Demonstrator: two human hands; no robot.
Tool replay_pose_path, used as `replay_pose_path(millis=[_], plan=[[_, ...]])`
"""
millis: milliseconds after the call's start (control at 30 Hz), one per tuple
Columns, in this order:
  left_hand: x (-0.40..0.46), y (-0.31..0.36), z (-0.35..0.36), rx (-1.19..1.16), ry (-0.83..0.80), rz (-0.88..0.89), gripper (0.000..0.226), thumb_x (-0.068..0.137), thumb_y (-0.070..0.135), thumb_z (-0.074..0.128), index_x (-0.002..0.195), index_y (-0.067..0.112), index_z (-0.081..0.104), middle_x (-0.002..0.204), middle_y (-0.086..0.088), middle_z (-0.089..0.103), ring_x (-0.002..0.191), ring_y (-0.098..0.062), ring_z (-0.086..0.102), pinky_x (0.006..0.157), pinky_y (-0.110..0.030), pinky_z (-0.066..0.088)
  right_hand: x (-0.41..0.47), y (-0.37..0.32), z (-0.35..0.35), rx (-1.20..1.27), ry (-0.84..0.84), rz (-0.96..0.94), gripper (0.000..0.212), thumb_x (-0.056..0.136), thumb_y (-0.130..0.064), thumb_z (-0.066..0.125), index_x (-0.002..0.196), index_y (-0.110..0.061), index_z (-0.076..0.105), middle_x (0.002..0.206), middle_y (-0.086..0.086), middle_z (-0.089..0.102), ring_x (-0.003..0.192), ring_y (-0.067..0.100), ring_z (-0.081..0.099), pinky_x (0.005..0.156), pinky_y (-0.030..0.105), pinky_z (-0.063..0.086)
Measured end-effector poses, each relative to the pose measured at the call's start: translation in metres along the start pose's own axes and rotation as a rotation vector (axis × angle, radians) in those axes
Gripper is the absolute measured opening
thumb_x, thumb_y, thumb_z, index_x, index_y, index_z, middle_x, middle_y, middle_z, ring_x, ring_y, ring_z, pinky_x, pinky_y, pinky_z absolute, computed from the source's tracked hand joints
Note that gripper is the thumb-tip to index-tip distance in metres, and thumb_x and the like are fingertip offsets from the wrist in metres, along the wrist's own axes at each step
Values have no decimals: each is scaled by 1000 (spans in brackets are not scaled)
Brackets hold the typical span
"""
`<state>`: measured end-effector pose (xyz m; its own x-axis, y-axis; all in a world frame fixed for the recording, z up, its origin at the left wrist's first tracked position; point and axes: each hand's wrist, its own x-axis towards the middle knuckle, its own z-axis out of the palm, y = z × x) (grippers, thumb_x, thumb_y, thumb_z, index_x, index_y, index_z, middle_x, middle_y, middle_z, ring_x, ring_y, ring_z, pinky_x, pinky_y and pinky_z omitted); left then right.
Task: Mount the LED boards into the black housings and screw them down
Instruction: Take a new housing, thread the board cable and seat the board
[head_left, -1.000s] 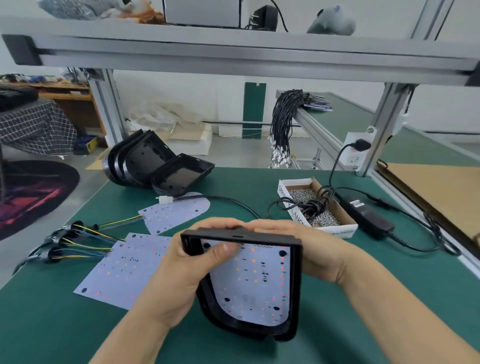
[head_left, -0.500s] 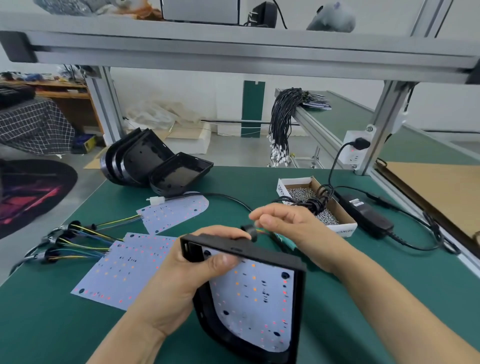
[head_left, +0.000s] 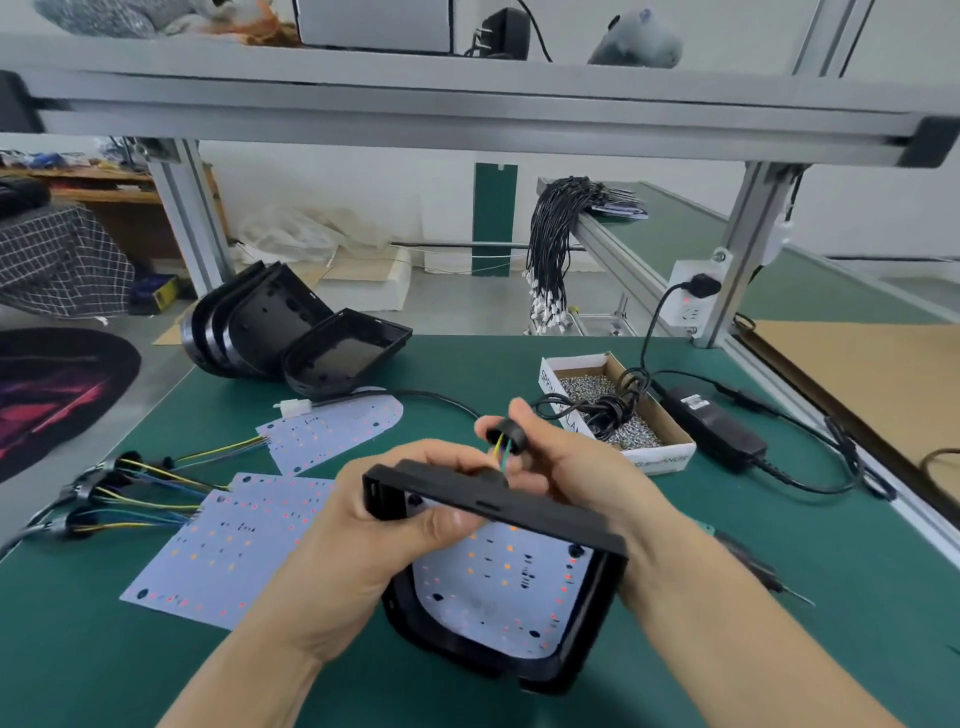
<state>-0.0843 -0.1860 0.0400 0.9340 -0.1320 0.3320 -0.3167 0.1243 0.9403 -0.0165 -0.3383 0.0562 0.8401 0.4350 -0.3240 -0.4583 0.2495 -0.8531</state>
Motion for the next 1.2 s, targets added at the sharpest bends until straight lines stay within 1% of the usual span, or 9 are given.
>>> replay_pose_path(millis=[100, 167, 300, 467, 600, 833, 1033, 1133, 1200], plan=[[-2, -2, -2, 3, 17, 2, 45, 61, 43, 85, 91, 13, 74, 91, -14, 73, 89, -25, 68, 81, -25, 52, 4, 1, 0, -268, 78, -173, 31, 97, -32, 50, 79, -14, 68, 45, -9, 46, 39, 4, 31, 39, 12, 24], [-3, -3, -7, -38, 16, -40, 55, 53, 48, 88, 91, 10, 74, 94, -22, 70, 91, -32, 66, 84, -30, 52, 5, -1, -2, -226, 28, -225, 23, 92, -29, 56, 81, -14, 70, 53, -11, 56, 47, 4, 37, 44, 11, 32], [-5, -6, -17, -70, 25, -59, 57, 43, 49, 91, 85, 14, 76, 105, 2, 65, 103, -16, 60, 84, -20, 49, 1, -6, -7, -16, -103, -178, 18, 68, -28, 70, 69, -10, 72, 56, -3, 56, 40, 1, 47, 42, 11, 45], [7, -9, -33, -53, -77, -107, 61, 38, 41, 97, 90, 17, 76, 134, -2, 57, 122, -28, 56, 102, -48, 43, -2, 18, 4, -125, -163, -78, 27, 66, -31, 71, 81, -9, 66, 48, -8, 53, 36, 0, 42, 37, 10, 38], [-11, 2, -31, -34, -84, -50, 50, 58, 49, 87, 94, 16, 75, 137, 6, 56, 135, -17, 44, 104, -39, 42, 3, 17, 11, -49, -124, -167, 22, 66, -35, 70, 58, -15, 68, 45, -7, 48, 35, 0, 38, 34, 10, 33], [0, 15, -19, -162, -103, -92, 48, 55, 36, 90, 92, 10, 75, 129, -1, 63, 124, -17, 55, 90, -19, 48, 8, 9, 9, -91, -90, -216, 13, 70, -27, 68, 70, -15, 63, 47, -7, 45, 38, 2, 36, 39, 13, 28], [8, 10, -14, -160, -103, -102, 49, 51, 44, 90, 89, 16, 76, 125, 6, 62, 115, -20, 57, 93, -30, 49, 7, 7, 9, -3, -79, -235, 28, 68, -34, 71, 45, -18, 63, 46, -12, 46, 42, 2, 34, 44, 14, 28], [11, 8, -9, -223, -97, -58, 45, 52, 40, 90, 87, 15, 77, 125, 1, 64, 115, -26, 59, 98, -32, 49, 5, 3, 14, -72, -99, -201, 50, 85, -18, 65, 37, -17, 52, 44, -4, 45, 39, 0, 41, 44, 10, 30], [14, 9, -6, -222, -81, -39, 45, 50, 39, 91, 85, 14, 77, 119, -4, 67, 108, -26, 63, 89, -29, 50, 4, 4, 14, -6, -27, -237, 34, 72, -31, 70, 45, -17, 54, 45, -1, 46, 34, 1, 41, 39, 11, 32]])
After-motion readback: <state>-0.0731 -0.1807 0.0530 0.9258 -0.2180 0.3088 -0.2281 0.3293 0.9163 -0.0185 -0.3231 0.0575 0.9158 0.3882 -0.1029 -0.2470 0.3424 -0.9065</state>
